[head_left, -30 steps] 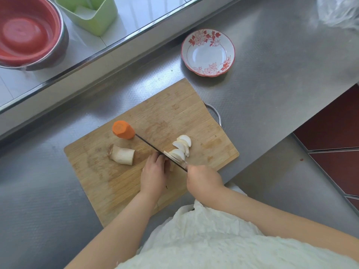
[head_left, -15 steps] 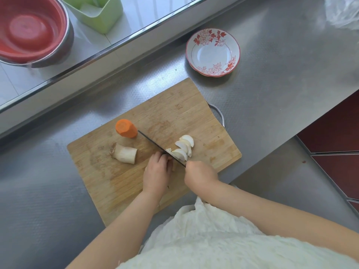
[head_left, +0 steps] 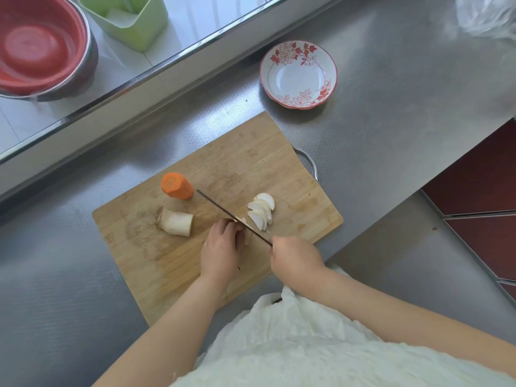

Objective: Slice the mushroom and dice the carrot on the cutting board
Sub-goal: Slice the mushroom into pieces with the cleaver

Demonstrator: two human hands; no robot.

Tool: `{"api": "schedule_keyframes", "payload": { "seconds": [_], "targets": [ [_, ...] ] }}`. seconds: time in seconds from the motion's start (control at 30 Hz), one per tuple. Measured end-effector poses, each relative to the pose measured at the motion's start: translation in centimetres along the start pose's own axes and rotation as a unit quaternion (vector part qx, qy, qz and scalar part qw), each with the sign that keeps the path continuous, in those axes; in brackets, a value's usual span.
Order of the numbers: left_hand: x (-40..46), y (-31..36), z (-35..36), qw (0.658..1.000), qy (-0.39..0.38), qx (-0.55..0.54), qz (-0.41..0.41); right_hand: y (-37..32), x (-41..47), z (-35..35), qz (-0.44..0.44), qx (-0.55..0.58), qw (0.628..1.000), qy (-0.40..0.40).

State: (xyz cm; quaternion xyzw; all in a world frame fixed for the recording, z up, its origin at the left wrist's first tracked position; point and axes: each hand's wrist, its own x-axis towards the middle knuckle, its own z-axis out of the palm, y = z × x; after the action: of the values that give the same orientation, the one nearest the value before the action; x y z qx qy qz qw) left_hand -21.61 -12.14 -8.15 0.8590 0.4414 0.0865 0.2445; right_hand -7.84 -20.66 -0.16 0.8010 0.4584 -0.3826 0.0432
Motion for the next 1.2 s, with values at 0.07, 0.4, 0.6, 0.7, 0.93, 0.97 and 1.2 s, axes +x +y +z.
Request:
{"api": "schedule_keyframes", "payload": {
  "seconds": [0.07,0.4,0.6,0.7,0.93,0.97,1.2],
  "targets": [
    [0.0,0.0,0.1,1.000,-0.004,0.004,-0.001,-0.3,-0.5,-0.1,-0.011,-0.020,1.000,0.002],
    [-0.1,0.0,0.4,1.000,-0.004,-0.005,-0.020,-2.1,0.2,-0.7,0.035,-0.032,0.998,-0.043],
    [-0.1,0.0,0.3,1.000,0.008,-0.013,-0.006,-2.0,1.8,0.1,0.051,-0.012,0.997,-0.052],
    [-0.1,0.0,0.3,1.000,0.007,-0.027,-0.009,-1.1,2.6,0.0,0.064,0.040,0.996,-0.051],
    [-0.5,-0.1,0.3,1.000,0.021,-0.023,-0.002,0.0,1.6,-0.1,0.026,0.060,0.998,-0.008],
    [-0.5,0.0,0.3,1.000,0.021,-0.019,-0.002,-0.1,1.3,0.0,0.015,0.046,0.999,0.002],
    [-0.4,0.2,0.2,1.000,0.013,0.003,-0.009,-0.7,-0.2,0.4,-0.003,-0.021,1.000,0.017]
  ]
}}
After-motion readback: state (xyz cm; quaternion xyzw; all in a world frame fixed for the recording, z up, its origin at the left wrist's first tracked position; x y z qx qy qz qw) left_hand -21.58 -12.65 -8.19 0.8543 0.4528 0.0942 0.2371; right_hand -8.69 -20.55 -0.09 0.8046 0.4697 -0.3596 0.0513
